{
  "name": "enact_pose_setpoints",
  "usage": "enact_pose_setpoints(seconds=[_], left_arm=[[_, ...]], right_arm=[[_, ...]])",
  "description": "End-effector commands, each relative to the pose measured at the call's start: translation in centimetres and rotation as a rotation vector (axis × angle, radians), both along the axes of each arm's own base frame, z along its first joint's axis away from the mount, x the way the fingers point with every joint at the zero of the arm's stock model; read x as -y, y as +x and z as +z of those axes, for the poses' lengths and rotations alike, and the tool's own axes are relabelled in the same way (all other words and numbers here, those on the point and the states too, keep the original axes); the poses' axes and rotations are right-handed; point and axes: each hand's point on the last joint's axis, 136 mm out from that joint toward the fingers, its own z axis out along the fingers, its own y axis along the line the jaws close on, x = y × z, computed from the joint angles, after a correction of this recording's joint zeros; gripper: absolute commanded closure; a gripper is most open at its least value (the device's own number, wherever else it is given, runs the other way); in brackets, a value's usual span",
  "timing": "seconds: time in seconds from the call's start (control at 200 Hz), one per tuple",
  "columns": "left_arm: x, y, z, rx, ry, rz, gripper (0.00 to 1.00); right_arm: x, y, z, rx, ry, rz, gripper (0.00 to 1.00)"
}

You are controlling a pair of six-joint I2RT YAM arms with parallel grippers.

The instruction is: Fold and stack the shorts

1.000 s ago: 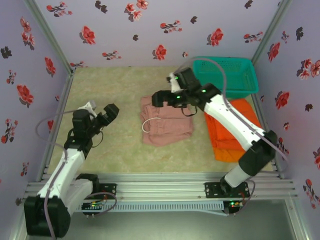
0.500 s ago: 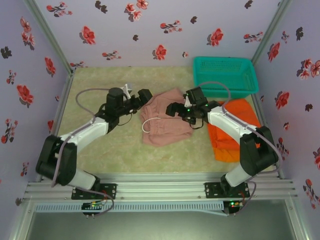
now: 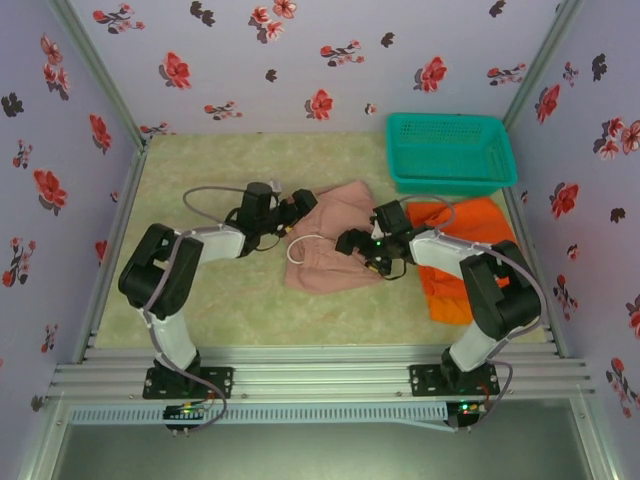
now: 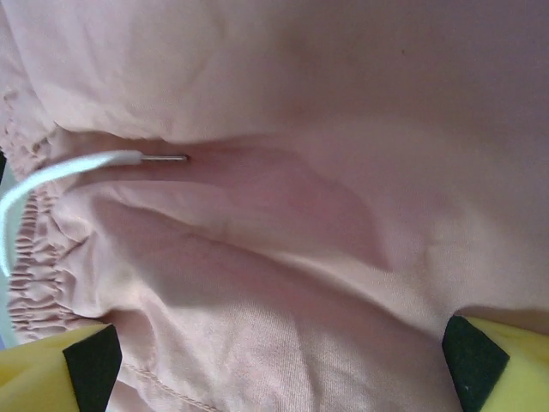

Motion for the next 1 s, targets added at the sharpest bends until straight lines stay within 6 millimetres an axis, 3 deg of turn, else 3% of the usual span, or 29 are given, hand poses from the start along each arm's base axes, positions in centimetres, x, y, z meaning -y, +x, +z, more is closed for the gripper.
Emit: enact_pose_setpoints(seconds=[0.0, 0.08, 0.145, 0.235, 0.41, 0.515, 0.705, 0.885, 0.995], left_arm=[[-1.7, 0.5, -3.6, -0.006, 0.106, 0.035, 0.01], [-2.0, 0.3, -4.8, -0.023, 0.117, 0.037, 0.01], [-2.3, 0.2, -4.3, -0.006, 0.121, 0.036, 0.01], [-2.4, -0.1, -1.3, 0.044, 0.119, 0.024, 0.01], [-1.7, -2.6, 8.0, 0.190, 0.088, -0.028, 0.01], [-0.2, -5.0, 10.3, 0.182, 0.072, -0.073, 0.00], [3.0, -8.4, 8.6, 0.099, 0.004, -0.124, 0.01], [6.1, -10.4, 3.7, -0.004, 0.015, -0.170, 0.01], [5.9, -11.2, 0.4, -0.050, 0.055, -0.164, 0.01]], right_arm=[[0.4, -1.7, -1.6, -0.069, 0.016, -0.027, 0.01], [0.2, -2.5, -1.9, -0.085, 0.041, -0.020, 0.01], [0.1, -2.8, -1.6, -0.079, 0.043, -0.011, 0.01], [0.1, -2.6, 0.3, -0.033, 0.040, 0.011, 0.01], [2.5, -1.7, 5.2, 0.123, -0.108, 0.046, 0.01], [4.3, -1.4, 7.4, 0.172, -0.178, 0.045, 0.01], [7.2, -0.9, 9.4, 0.191, -0.236, 0.006, 0.01], [9.5, -0.6, 10.5, 0.195, -0.248, -0.045, 0.01], [10.1, -0.6, 10.8, 0.199, -0.253, -0.048, 0.01]])
